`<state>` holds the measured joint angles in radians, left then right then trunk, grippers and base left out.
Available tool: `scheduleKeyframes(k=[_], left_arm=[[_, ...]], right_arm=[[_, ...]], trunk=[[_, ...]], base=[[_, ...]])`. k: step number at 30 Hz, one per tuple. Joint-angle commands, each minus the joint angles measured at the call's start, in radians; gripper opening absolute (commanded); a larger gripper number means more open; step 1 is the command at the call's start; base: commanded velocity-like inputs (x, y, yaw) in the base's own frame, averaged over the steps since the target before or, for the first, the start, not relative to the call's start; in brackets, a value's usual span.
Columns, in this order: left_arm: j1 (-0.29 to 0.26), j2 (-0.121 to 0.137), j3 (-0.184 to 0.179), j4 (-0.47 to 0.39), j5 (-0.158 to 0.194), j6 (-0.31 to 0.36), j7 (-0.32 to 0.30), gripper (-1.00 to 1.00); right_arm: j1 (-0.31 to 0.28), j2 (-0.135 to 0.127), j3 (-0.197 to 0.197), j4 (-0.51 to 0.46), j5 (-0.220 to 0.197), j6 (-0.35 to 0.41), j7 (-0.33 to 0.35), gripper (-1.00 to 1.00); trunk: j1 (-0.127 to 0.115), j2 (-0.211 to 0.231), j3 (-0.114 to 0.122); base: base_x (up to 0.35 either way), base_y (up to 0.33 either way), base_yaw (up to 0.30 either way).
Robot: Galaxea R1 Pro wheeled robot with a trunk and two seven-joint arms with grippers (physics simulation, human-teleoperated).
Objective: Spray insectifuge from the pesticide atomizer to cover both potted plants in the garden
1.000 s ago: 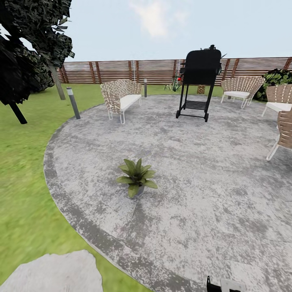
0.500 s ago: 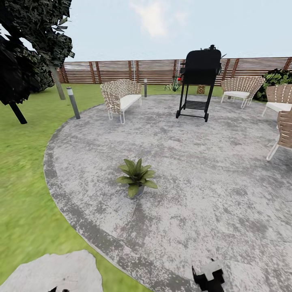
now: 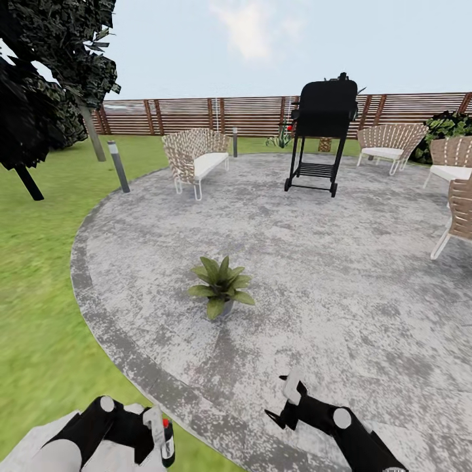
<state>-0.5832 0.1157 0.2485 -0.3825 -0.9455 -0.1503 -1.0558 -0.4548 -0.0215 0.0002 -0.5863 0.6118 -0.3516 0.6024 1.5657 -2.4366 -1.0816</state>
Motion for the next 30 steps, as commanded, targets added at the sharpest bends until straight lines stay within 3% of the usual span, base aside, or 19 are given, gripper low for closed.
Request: scheduleKeyframes(k=[1,2,4,9,10,12,15,20,25,30], left_arm=[[-0.013,-0.002,0.008,-0.002,-0.026,-0.002,-0.033,-1.0],[-0.029,-0.004,0.008,-0.004,-0.045,0.006,-0.067,-1.0],[-0.037,-0.005,0.008,-0.005,-0.055,0.01,-0.082,-1.0],[-0.036,0.0,0.0,-0.004,-0.087,0.007,-0.086,-1.0],[-0.036,0.0,0.0,-0.004,-0.107,0.005,-0.085,-1.0],[-0.035,-0.001,0.001,-0.004,-0.129,0.003,-0.082,-1.0],[-0.036,-0.004,0.004,-0.004,-0.139,0.001,-0.081,-1.0],[-0.038,-0.031,-0.011,-0.015,-0.141,0.0,-0.078,-1.0],[-0.038,-0.084,-0.021,-0.048,-0.142,-0.001,-0.075,-1.0],[-0.036,-0.106,-0.077,-0.058,-0.139,-0.002,-0.061,-1.0]], right_arm=[[-0.003,0.011,0.002,-0.006,0.008,-0.004,0.02,1.0],[-0.006,0.03,0.005,-0.012,0.009,-0.004,0.055,1.0],[-0.008,0.042,0.013,-0.015,0.008,-0.004,0.089,1.0],[-0.008,0.048,0.046,-0.016,0.008,-0.006,0.122,1.0],[-0.008,0.05,0.073,-0.017,0.007,-0.006,0.137,-1.0],[-0.008,0.05,0.11,-0.028,0.005,-0.006,0.153,-1.0],[-0.008,0.062,0.129,-0.059,0.004,-0.005,0.167,-1.0],[-0.008,0.093,0.133,-0.072,0.005,-0.003,0.201,-1.0],[-0.008,0.121,0.133,-0.072,0.005,-0.003,0.212,-1.0],[-0.008,0.13,0.133,-0.073,0.005,-0.003,0.222,-1.0]], trunk=[[0.0,0.0,-0.001],[0.0,0.0,-0.001],[0.0,0.0,-0.001],[0.0,0.0,-0.001],[0.0,0.0,-0.001],[0.0,0.0,-0.001],[0.0,0.0,-0.001],[0.0,0.0,-0.001],[0.0,0.0,-0.001],[0.0,0.0,-0.001]], base=[[0.0,0.0,0.0],[0.0,0.0,0.0],[0.0,0.0,0.0],[0.0,0.0,0.0],[0.0,0.0,0.0],[0.0,0.0,0.0],[0.0,0.0,0.0],[0.0,0.0,0.0],[0.0,0.0,0.0],[0.0,0.0,0.0]])
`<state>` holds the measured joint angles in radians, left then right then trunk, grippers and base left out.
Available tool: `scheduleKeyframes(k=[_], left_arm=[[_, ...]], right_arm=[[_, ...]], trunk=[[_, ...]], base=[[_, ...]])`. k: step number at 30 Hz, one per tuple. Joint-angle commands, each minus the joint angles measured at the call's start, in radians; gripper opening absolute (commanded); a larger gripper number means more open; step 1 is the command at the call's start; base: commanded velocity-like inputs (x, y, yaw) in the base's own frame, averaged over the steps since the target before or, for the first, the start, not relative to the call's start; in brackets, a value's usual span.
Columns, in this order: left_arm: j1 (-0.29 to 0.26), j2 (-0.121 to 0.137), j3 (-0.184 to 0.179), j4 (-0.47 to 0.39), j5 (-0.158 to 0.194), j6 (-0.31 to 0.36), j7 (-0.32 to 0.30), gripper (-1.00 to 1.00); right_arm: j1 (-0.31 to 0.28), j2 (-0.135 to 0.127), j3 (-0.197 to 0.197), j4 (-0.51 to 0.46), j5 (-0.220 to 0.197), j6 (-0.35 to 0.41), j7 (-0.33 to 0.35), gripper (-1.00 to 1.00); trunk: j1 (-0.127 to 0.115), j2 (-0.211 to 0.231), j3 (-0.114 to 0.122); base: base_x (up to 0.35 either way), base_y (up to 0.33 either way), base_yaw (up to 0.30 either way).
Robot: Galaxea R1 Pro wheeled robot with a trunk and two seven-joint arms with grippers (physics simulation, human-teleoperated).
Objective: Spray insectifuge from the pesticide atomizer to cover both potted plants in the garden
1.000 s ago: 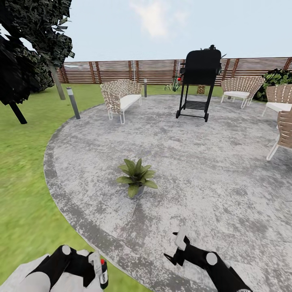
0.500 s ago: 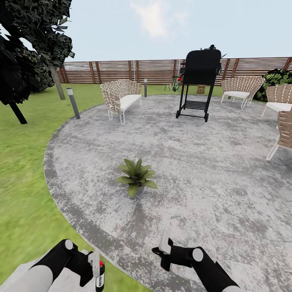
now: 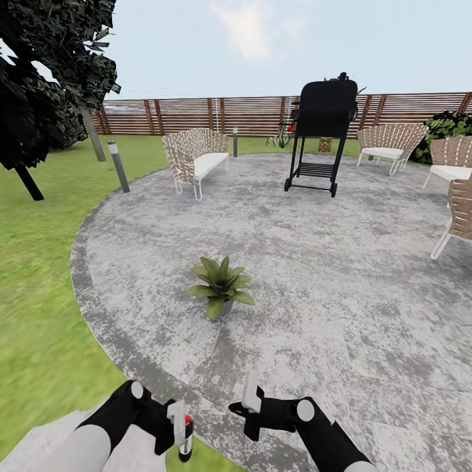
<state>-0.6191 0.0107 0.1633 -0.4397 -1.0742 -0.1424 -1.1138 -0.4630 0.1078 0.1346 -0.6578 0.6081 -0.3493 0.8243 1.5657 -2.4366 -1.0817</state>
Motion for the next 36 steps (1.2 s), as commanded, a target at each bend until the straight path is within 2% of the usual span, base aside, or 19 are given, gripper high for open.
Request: scheduleKeyframes(k=[1,6,10,17,22,26,36], left_arm=[[0.001,-0.003,0.004,-0.001,-0.009,-0.011,0.011,-1.0],[0.003,-0.018,0.0,0.002,-0.006,-0.031,0.031,-1.0],[0.004,-0.049,-0.001,0.002,-0.005,-0.05,0.032,-1.0],[0.001,-0.086,0.0,0.005,0.0,-0.097,0.032,-1.0],[0.0,-0.1,0.002,0.004,0.004,-0.101,0.032,-1.0],[-0.001,-0.109,0.002,0.004,0.022,-0.102,0.032,-1.0],[-0.002,-0.119,0.004,0.004,0.04,-0.106,0.034,-1.0]], right_arm=[[0.0,0.001,-0.001,-0.001,0.009,-0.005,0.001,-1.0],[-0.001,0.001,-0.001,-0.001,0.009,-0.006,0.001,-1.0],[0.0,0.004,-0.001,0.0,0.009,-0.006,0.001,-1.0],[-0.001,0.004,-0.001,0.0,0.009,-0.007,0.001,-1.0],[-0.001,0.004,-0.001,0.0,0.009,-0.007,0.001,-1.0],[-0.001,0.004,-0.001,0.0,0.009,-0.007,0.001,-1.0],[-0.001,0.004,-0.001,0.0,0.009,-0.007,0.001,-1.0]], trunk=[[0.0,0.0,-0.001],[0.0,0.0,-0.001],[0.0,0.0,-0.001],[0.0,0.0,-0.001],[0.0,0.0,-0.001],[0.0,0.0,-0.001],[0.0,0.0,-0.001]], base=[[0.0,0.0,0.0],[0.0,0.0,0.0],[0.0,0.0,0.0],[0.0,0.0,0.0],[0.0,0.0,0.0],[0.0,0.0,0.0],[0.0,0.0,0.0]])
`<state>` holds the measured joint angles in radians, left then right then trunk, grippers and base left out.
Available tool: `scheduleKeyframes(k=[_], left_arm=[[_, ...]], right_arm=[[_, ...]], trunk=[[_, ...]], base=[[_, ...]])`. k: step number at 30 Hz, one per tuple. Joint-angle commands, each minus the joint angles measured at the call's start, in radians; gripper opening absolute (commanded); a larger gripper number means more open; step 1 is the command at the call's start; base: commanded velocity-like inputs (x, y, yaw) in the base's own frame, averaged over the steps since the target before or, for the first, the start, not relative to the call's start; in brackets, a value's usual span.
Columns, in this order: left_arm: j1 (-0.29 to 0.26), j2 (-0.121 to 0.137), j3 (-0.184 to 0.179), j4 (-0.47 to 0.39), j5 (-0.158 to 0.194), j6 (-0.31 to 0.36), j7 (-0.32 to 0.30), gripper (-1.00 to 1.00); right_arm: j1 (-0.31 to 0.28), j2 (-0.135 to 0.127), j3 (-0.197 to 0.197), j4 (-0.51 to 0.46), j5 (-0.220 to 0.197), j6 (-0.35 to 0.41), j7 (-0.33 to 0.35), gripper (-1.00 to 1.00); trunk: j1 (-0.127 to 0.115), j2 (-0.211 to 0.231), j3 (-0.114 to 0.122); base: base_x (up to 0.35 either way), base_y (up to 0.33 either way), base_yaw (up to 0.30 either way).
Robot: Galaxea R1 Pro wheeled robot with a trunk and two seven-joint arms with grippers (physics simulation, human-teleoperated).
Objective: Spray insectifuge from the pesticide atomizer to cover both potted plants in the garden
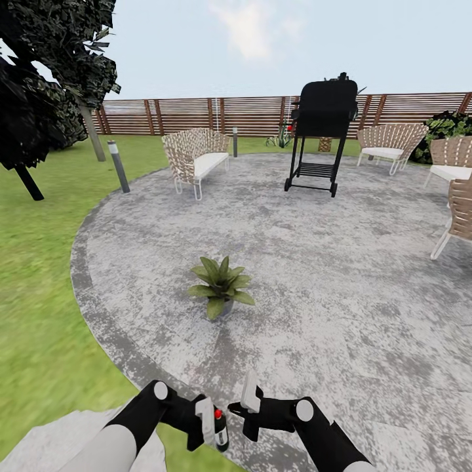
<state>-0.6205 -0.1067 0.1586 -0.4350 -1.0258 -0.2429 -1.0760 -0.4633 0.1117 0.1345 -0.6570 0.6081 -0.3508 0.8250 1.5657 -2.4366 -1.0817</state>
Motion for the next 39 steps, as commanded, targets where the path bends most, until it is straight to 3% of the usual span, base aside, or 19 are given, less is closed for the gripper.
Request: scheduleKeyframes(k=[1,6,39], left_arm=[[0.0,-0.002,0.008,-0.001,0.004,-0.006,-0.004,-1.0],[0.001,-0.001,0.007,-0.001,0.036,-0.022,-0.005,-1.0],[0.001,-0.014,0.007,0.005,0.039,-0.024,-0.005,-1.0]], right_arm=[[0.0,0.0,-0.001,-0.001,0.009,-0.005,0.0,-1.0],[0.0,0.0,-0.001,-0.001,0.009,-0.005,0.0,-1.0],[0.0,0.0,-0.001,-0.001,0.009,-0.005,0.0,-1.0]], trunk=[[0.0,0.0,-0.001],[0.0,0.0,-0.001],[0.0,0.0,-0.001]], base=[[0.0,0.0,0.0],[0.0,0.0,0.0],[0.0,0.0,0.0]])
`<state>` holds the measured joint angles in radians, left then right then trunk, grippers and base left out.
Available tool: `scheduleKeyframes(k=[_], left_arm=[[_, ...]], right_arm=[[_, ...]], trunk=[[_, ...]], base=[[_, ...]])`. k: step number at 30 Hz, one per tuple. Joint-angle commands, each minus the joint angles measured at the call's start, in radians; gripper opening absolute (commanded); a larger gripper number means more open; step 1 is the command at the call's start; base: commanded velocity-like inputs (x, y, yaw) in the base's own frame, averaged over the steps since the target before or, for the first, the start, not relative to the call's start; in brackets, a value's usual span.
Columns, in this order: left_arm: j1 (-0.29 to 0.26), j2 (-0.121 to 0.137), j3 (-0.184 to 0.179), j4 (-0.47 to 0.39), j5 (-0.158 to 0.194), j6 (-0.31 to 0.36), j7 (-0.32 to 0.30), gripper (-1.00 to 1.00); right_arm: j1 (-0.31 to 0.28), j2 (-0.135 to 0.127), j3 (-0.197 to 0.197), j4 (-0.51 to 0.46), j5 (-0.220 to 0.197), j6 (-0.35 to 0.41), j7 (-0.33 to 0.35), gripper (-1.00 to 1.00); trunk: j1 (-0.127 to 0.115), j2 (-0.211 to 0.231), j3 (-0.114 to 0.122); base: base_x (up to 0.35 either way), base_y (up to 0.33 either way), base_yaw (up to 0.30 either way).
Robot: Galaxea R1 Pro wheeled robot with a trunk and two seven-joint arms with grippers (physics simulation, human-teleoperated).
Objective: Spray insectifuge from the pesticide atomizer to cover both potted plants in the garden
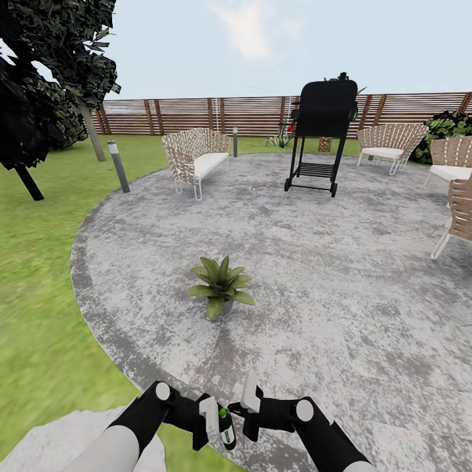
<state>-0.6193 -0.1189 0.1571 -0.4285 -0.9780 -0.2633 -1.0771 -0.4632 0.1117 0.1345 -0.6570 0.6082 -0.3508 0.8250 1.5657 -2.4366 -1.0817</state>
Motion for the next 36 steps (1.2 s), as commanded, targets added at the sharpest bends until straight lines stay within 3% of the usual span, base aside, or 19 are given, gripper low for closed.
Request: scheduleKeyframes(k=[1,10,22,23,27,30,32,35,36], left_arm=[[0.0,-0.001,0.009,-0.001,-0.008,-0.004,-0.004,-1.0],[0.003,0.013,0.001,-0.007,-0.015,-0.004,-0.004,-1.0],[0.012,0.179,-0.001,-0.009,-0.023,-0.005,-0.005,-1.0],[0.012,0.196,-0.001,-0.01,-0.023,-0.005,-0.005,-1.0],[0.014,0.272,0.008,-0.009,-0.013,-0.003,-0.003,-1.0],[0.014,0.294,0.031,-0.01,-0.01,0.007,0.038,-1.0],[0.013,0.297,0.08,-0.007,-0.01,0.014,0.107,-1.0],[0.008,0.293,0.179,-0.001,-0.009,0.035,0.168,-1.0],[0.007,0.291,0.207,-0.003,-0.009,0.049,0.173,-1.0]], right_arm=[[0.0,0.0,-0.001,-0.001,0.008,-0.005,0.0,-1.0],[0.0,0.0,-0.001,-0.001,0.01,-0.005,0.0,-1.0],[0.0,-0.002,-0.001,0.0,0.013,-0.007,0.0,-1.0],[0.0,-0.003,-0.001,0.0,0.013,-0.008,0.0,1.0],[0.0,-0.009,-0.003,0.005,0.013,-0.008,-0.003,1.0],[0.0,-0.018,-0.01,0.006,0.014,-0.008,-0.01,1.0],[0.0,-0.054,-0.01,0.007,0.013,-0.009,-0.039,1.0],[0.0,-0.138,-0.01,0.066,0.009,-0.01,-0.191,1.0],[0.0,-0.152,-0.011,0.101,0.008,-0.011,-0.246,1.0]], trunk=[[0.0,0.0,-0.001],[0.0,0.0,-0.001],[0.0,0.0,-0.001],[0.0,0.0,-0.001],[0.0,0.0,-0.001],[0.0,0.0,-0.001],[0.0,0.0,-0.001],[0.0,0.0,-0.001],[0.0,0.0,-0.001]], base=[[0.0,0.0,0.0],[0.0,0.0,0.0],[0.0,0.0,0.0],[0.0,0.0,0.0],[0.0,0.0,0.0],[0.0,0.0,0.0],[0.0,0.0,0.0],[0.0,0.0,0.0],[0.0,0.0,0.0]])
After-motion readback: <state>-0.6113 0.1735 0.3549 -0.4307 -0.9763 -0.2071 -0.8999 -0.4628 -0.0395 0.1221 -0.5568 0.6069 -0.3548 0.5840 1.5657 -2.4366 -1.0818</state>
